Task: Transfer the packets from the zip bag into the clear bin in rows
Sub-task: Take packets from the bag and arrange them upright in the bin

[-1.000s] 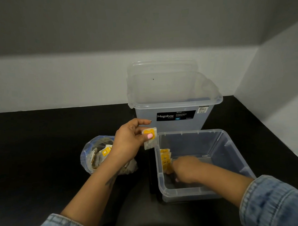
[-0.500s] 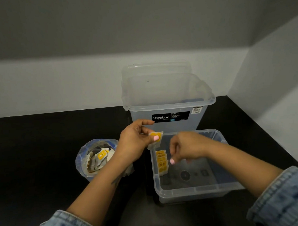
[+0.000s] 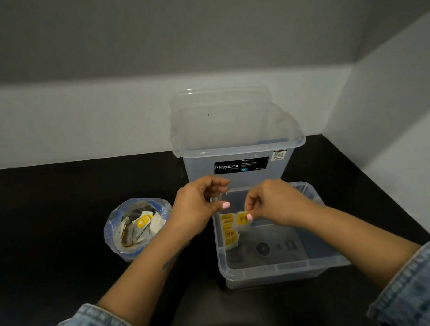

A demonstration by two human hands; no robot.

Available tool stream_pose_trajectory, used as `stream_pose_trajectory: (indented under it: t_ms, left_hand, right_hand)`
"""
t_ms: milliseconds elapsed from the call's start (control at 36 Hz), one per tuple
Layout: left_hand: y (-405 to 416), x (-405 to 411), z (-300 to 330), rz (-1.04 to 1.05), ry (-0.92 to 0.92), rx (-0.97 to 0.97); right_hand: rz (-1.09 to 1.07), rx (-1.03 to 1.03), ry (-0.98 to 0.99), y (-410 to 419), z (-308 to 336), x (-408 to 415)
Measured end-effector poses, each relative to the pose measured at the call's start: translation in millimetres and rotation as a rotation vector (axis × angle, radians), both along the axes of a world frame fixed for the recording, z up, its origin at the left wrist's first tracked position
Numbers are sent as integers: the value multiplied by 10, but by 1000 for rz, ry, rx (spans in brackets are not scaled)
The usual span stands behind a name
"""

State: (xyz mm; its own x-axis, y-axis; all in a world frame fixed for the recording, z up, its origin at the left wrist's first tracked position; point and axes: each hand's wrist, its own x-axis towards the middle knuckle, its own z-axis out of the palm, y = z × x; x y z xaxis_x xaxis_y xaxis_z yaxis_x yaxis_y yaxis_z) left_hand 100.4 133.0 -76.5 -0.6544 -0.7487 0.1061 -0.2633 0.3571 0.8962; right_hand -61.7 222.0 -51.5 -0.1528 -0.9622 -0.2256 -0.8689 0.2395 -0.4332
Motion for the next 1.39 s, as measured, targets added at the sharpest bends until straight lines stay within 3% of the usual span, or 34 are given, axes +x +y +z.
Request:
stream_pose_trajectory:
  t_ms: [222, 556, 972, 1167, 1389]
  left_hand:
    - [10, 54, -55, 30, -60, -49]
    - [23, 99, -75, 52, -76, -16]
    - [-18, 81, -56, 50, -113, -1]
    - [-245, 385, 32, 125, -123, -60]
    - [-575, 917, 44, 320, -275, -44]
  right_hand:
    - [39, 134, 63, -14, -488, 176]
    - [52, 98, 248, -118, -747, 269]
    - [24, 203, 147, 27, -445, 163]
    - [0, 54, 105, -145, -183, 204]
    - [-33, -120, 19, -487, 92, 524]
